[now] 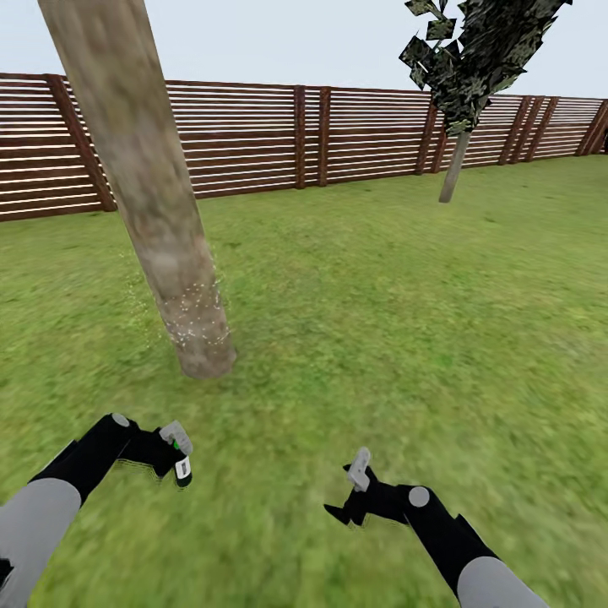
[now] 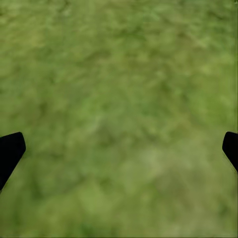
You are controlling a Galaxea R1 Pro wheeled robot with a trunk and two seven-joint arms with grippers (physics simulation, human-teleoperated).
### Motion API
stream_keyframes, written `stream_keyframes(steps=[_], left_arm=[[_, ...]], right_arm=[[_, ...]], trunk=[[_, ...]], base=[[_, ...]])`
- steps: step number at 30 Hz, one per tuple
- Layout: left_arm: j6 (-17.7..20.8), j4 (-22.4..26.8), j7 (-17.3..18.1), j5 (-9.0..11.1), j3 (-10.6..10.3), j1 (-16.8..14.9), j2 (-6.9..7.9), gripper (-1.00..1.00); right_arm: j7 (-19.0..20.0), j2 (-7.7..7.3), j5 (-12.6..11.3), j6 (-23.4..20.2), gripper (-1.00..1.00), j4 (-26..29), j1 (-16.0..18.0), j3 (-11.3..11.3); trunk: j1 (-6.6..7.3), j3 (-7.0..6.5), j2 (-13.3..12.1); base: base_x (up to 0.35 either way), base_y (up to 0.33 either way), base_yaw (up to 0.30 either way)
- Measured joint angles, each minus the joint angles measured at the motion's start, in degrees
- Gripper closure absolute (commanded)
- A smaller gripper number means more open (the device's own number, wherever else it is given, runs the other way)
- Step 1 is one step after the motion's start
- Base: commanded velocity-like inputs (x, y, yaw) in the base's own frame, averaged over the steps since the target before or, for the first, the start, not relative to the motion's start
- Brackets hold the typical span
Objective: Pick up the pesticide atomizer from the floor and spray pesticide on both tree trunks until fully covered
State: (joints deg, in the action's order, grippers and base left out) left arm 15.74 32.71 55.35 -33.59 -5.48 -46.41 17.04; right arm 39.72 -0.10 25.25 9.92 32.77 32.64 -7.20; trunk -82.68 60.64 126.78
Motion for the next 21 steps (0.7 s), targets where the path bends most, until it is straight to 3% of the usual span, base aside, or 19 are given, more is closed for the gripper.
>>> stream_keyframes(steps=[11,12,13,16,17,19,21], left_arm=[[-0.2,2.4,3.4,-3.2,-0.3,-2.0,-0.99,1.0],[-0.4,2.4,13.3,-7.9,-0.3,-2.0,-1.11,1.0],[-0.3,2.4,21.4,-7.8,-0.4,-2.0,-1.29,1.0],[-0.5,2.4,22.7,-7.8,-1.2,-1.9,-2.17,1.0],[-0.5,2.4,22.9,-7.9,-2.0,-1.9,-2.35,1.0],[-0.2,2.4,23.0,-7.8,-5.6,-1.9,-2.59,1.0],[-0.1,2.4,23.1,-7.7,-6.9,-1.9,-2.85,1.0]], right_arm=[[1.4,0.7,0.3,-0.1,-1.0,1.4,-0.1,-0.8],[5.5,0.74,0.3,-0.1,-1.0,1.4,-0.1,-0.9],[6.1,0.76,0.4,-0.1,-1.0,1.5,-0.1,-1.0],[6.6,0.85,0.3,-0.1,-1.0,1.6,-0.1,-1.0],[6.6,0.91,0.3,-0.1,-1.0,1.6,-0.1,-1.1],[6.6,1.66,0.4,-0.1,-1.0,1.6,-0.1,-1.1],[6.6,2.3,0.4,-0.2,-1.0,1.7,-0.1,-1.1]], trunk=[[0.0,0.0,0.0],[0.0,0.0,0.0],[0.0,0.01,0.0],[0.0,0.0,0.0],[0.0,0.0,0.0],[0.0,0.0,0.0],[0.0,0.0,0.0]], base=[[0.0,0.0,0.0],[0.0,0.0,0.0],[0.0,0.0,0.0],[0.0,0.0,0.0],[0.0,0.0,0.0],[0.0,0.0,0.0],[0.0,0.0,0.0]])
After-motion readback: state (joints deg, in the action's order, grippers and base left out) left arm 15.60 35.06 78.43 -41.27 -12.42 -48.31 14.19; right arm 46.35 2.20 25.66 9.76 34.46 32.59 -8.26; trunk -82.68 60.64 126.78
